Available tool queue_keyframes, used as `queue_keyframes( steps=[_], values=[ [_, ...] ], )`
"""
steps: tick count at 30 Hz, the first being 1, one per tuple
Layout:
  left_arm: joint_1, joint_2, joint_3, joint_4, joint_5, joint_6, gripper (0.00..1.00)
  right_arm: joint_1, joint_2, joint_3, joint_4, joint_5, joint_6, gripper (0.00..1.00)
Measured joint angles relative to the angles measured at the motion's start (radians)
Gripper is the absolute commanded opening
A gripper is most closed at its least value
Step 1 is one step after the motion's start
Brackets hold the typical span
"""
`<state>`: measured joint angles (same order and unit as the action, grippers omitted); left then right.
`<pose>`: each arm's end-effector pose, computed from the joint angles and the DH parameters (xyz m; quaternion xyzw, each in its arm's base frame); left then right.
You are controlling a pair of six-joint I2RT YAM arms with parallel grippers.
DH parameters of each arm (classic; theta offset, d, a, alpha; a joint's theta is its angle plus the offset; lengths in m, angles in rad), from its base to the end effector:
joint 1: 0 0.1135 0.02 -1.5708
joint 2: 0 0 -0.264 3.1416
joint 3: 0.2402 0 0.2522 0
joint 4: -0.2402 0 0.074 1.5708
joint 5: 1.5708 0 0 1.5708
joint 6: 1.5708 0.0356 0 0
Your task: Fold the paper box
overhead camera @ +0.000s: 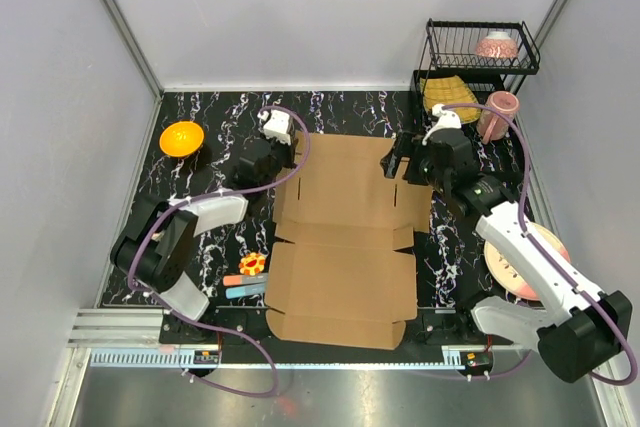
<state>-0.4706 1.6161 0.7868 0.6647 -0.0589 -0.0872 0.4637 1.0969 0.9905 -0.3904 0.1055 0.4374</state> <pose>0.3126 -0.1567 0.2192 0.1266 0.7522 -0.1563 0.6275 0.2214 0.1065 0.3299 0.0157 0.8583 0.1817 0.4796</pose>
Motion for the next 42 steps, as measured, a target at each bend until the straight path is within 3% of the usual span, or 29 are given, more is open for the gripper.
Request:
queue_keyframes(
  steps=[9,15,30,37,42],
  values=[
    [-0.079,-0.012,-0.169,0.439,-0.053,0.119,0.05,0.000,0.134,0.180,-0.011,-0.056,-0.076,0.93],
    [-0.104,-0.011,-0.259,0.604,-0.089,0.129,0.04,0.000,0.214,0.233,0.011,-0.153,-0.259,0.94],
    [-0.133,-0.011,-0.286,0.658,-0.100,0.213,0.04,0.000,0.457,0.353,0.135,-0.480,-0.745,0.92],
    [-0.150,-0.011,-0.298,0.678,-0.105,0.245,0.04,-0.005,0.657,0.510,0.121,-0.574,-0.853,0.89],
    [-0.163,-0.011,-0.304,0.685,-0.110,0.256,0.04,-0.009,0.772,0.604,0.100,-0.633,-0.858,0.80]
  ],
)
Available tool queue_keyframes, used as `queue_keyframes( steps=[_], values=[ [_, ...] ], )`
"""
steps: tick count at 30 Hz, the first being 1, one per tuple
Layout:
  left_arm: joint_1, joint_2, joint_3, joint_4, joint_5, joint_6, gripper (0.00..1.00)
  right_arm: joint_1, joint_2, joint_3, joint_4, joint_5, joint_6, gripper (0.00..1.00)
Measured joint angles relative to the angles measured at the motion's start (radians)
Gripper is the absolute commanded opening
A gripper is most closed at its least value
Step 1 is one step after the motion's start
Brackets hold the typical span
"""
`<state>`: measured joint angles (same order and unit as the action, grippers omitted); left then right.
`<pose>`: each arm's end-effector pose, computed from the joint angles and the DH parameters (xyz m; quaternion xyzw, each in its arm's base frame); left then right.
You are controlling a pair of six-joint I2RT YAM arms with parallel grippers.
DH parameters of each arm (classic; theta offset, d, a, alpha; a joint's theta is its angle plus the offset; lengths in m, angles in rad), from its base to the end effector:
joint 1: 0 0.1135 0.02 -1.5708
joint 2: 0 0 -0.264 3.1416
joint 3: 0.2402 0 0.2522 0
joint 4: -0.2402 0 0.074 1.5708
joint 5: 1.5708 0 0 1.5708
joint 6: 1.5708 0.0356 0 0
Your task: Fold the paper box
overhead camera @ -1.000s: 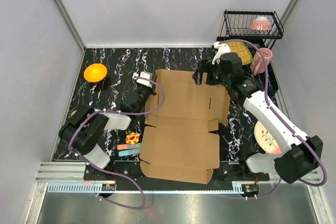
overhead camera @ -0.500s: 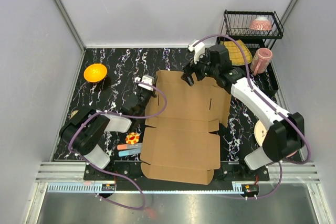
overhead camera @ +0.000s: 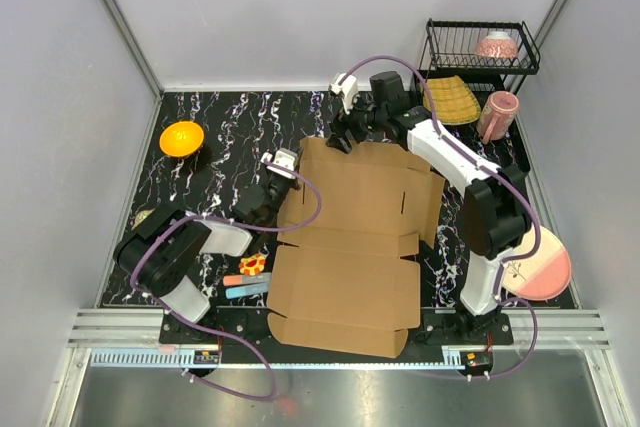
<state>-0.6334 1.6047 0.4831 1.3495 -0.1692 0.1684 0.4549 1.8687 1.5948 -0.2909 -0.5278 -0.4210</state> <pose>0.2418 -0.1702 0.2074 0.1810 0.5966 -0.1286 0.7712 0.3856 0.2086 0.3013 -0.4726 0.7127 0.2364 0.4614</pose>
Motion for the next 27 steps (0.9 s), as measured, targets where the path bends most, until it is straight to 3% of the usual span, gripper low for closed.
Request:
queue_keyframes(
  steps=[11,18,19,23,27],
  values=[
    [-0.003,0.000,-0.002,-0.004,-0.017,0.007,0.04,-0.001,0.083,0.010,-0.032,-0.089,0.030,0.52],
    [-0.005,0.011,-0.002,-0.009,-0.040,0.007,0.06,0.000,0.084,0.010,-0.045,-0.125,0.037,0.24],
    [-0.005,0.015,-0.002,-0.011,-0.046,0.007,0.07,0.001,0.084,0.010,-0.049,-0.130,0.035,0.15],
    [-0.007,0.023,-0.002,-0.034,-0.095,0.009,0.17,0.004,0.084,0.010,-0.070,-0.147,0.048,0.02],
    [-0.007,0.022,0.006,-0.064,-0.174,0.016,0.56,0.010,0.084,0.009,-0.081,-0.118,0.051,0.00]
  ],
)
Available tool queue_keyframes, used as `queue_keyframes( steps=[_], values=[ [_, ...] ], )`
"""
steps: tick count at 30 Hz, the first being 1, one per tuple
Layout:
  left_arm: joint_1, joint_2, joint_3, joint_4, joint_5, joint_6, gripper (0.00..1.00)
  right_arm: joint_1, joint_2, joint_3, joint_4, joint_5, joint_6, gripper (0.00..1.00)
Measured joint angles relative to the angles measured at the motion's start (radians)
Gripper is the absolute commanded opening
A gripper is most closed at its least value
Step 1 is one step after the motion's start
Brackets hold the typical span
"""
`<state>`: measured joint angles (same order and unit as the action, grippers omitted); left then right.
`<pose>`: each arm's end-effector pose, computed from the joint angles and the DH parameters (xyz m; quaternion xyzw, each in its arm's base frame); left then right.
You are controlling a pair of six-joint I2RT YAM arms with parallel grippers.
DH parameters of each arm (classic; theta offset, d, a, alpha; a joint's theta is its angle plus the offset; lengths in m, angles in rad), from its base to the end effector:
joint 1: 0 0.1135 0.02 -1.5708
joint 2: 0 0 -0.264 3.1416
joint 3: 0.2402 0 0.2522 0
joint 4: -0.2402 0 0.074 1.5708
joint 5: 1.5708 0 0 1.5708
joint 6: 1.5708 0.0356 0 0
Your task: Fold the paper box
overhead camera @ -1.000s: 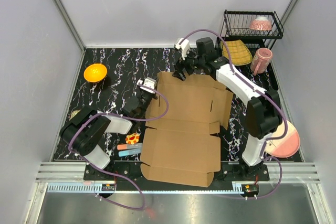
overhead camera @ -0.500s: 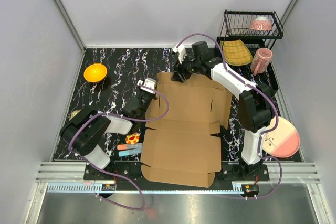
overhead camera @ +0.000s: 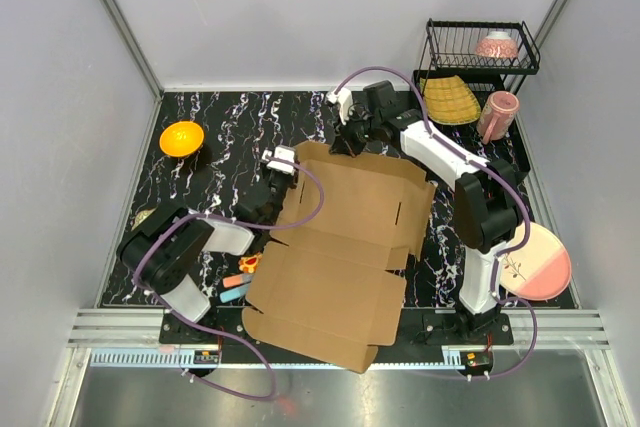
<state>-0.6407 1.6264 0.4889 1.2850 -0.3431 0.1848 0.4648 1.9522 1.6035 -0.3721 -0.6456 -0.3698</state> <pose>0.2463 -0.1687 0.1958 0.1397 0.6413 -0.0600 0.7521 0.3890 0.2190 0.2636 -0.4697 0.7368 0.3072 0.3769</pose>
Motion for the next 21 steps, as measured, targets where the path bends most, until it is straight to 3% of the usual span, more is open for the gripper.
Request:
queue_keyframes(
  steps=[4,11,21],
  values=[
    [0.000,-0.031,0.040,-0.031,-0.057,-0.010,0.66,0.011,-0.007,-0.019,-0.007,0.077,-0.008,0.00],
    [0.000,-0.217,0.129,-0.219,-0.116,-0.085,0.68,0.085,-0.147,-0.182,0.058,0.299,-0.062,0.00],
    [0.000,-0.428,0.162,-0.692,-0.135,-0.315,0.66,0.184,-0.445,-0.589,0.387,0.643,-0.124,0.00]
  ],
)
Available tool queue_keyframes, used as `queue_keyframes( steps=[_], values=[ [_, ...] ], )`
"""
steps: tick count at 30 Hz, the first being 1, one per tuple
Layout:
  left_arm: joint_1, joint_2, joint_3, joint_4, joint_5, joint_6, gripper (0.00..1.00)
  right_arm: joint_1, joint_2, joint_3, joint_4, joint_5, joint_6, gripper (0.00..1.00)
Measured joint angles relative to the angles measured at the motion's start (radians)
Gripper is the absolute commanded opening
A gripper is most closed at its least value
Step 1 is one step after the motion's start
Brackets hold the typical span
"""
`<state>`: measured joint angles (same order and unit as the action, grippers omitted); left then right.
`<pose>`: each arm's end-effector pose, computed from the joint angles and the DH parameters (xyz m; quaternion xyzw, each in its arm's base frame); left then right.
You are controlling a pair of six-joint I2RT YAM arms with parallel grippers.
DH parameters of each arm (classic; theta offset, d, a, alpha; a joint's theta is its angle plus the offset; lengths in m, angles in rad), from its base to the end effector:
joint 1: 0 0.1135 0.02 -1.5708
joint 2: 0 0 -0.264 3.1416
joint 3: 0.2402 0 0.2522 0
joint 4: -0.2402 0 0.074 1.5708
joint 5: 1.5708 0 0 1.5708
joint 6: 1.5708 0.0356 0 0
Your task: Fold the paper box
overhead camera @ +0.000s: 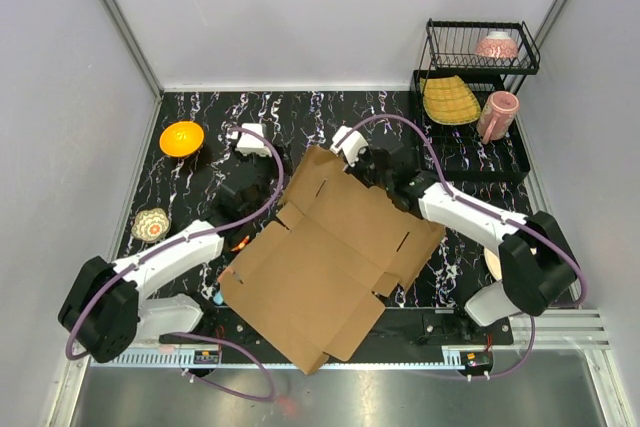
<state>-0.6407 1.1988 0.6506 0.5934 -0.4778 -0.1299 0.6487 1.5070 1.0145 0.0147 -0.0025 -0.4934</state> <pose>0.2261 -0.1482 0.2878 0.0041 0.6928 -0.1125 0.7123 0.2746 0.2083 0.2636 -0.4623 0.7184 0.0414 0.5181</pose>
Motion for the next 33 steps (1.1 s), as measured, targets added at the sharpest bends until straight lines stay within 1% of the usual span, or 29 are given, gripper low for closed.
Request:
queue_keyframes(
  steps=[5,11,17,20,24,33],
  values=[
    [0.000,-0.085,-0.020,-0.241,0.031,-0.114,0.63,0.000,-0.051,-0.113,0.086,0.066,0.021,0.00],
    [0.000,-0.182,-0.023,-0.447,0.052,-0.241,0.52,0.009,-0.103,-0.177,0.169,0.110,0.069,0.00],
    [0.000,-0.160,-0.028,-0.641,0.123,-0.408,0.52,0.024,-0.118,-0.191,0.191,0.127,0.076,0.00],
    [0.000,-0.137,-0.064,-0.679,0.145,-0.483,0.54,0.035,-0.122,-0.191,0.191,0.135,0.074,0.00],
    [0.000,-0.084,-0.107,-0.690,0.171,-0.542,0.56,0.049,-0.132,-0.198,0.198,0.142,0.074,0.01],
    [0.000,0.058,-0.114,-0.642,0.206,-0.558,0.56,0.072,-0.134,-0.202,0.200,0.142,0.071,0.01]
  ],
)
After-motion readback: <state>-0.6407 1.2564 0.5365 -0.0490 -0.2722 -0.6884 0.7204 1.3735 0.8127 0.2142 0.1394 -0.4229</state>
